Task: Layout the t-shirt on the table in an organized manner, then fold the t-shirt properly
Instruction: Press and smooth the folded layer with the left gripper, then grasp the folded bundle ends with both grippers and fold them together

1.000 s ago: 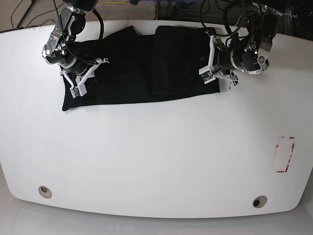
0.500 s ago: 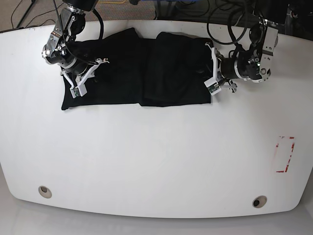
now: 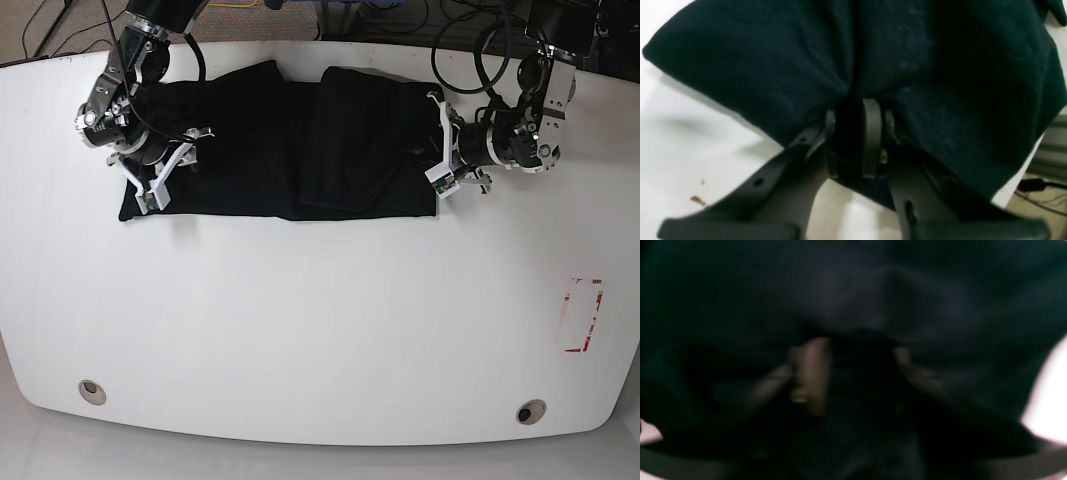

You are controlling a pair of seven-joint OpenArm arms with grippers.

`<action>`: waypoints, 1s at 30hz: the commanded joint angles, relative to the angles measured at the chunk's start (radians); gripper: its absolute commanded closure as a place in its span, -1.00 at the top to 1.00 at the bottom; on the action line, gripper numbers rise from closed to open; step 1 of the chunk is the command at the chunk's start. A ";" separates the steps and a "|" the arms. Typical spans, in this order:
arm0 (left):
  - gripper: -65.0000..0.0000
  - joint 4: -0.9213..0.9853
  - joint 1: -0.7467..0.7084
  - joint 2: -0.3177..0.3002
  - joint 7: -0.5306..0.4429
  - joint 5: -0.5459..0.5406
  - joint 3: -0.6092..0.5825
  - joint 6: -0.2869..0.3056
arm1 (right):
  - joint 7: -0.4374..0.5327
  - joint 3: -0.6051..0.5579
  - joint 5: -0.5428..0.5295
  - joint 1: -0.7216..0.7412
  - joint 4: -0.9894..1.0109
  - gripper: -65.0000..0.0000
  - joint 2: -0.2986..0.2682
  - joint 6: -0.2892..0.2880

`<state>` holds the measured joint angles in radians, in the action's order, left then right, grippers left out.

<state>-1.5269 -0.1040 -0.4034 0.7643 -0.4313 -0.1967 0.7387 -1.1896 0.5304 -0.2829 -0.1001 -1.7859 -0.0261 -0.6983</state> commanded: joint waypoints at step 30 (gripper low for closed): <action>-0.71 0.033 -0.021 -0.068 0.165 0.160 0.076 -0.041 | -0.207 0.365 -0.523 0.109 0.337 0.22 -0.160 0.000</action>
<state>-1.5200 -0.1074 -0.4526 0.7807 -0.4114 -0.1192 0.7380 -1.4109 0.8932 -0.7750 -0.0029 -1.4597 -0.1711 -0.6960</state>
